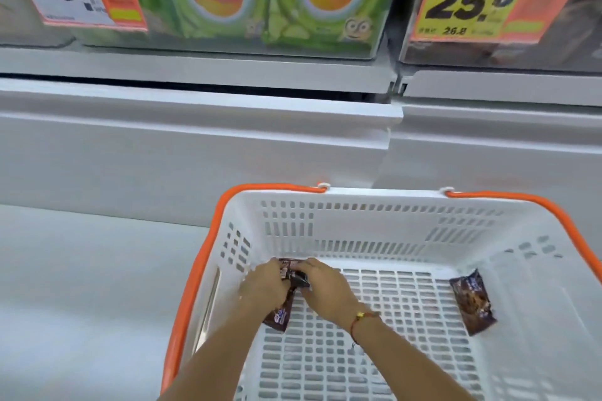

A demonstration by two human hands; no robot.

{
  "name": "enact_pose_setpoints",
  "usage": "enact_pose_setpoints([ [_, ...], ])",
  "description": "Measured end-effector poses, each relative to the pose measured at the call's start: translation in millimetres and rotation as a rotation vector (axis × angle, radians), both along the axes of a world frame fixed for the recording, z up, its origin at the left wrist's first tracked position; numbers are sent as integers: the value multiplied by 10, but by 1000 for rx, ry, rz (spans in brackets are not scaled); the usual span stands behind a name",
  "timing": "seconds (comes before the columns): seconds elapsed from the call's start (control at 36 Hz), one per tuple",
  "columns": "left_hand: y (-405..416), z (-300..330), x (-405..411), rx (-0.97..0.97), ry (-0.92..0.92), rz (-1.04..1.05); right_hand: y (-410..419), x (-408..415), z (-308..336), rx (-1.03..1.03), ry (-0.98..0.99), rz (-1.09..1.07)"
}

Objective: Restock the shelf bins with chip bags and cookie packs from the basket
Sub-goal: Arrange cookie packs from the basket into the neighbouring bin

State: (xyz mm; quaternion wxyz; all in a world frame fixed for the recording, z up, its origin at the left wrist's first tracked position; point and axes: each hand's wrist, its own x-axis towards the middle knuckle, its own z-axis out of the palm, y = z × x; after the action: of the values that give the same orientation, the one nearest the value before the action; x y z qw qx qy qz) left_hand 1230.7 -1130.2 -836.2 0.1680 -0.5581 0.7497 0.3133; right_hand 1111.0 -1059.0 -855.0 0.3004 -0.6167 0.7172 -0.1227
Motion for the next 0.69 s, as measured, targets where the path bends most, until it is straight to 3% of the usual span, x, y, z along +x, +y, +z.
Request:
enact_pose_setpoints([
  [0.14, -151, 337, -158, 198, 86, 31, -31, -217, 269, 55, -39, -30],
  [0.28, -315, 1072, -339, 386, 23, -71, -16, -463, 784, 86, -141, -33],
  [0.42, -343, 2067, -546, 284, 67, -249, 21, -729, 1635, 90, -180, -92],
  [0.53, -169, 2768, -704, 184, 116, -354, 167, -913, 2469, 59, -71, -70],
  [0.69, 171, 3484, -849, 94, 328, -313, 504, -1152, 3419, -44, -48, -135],
])
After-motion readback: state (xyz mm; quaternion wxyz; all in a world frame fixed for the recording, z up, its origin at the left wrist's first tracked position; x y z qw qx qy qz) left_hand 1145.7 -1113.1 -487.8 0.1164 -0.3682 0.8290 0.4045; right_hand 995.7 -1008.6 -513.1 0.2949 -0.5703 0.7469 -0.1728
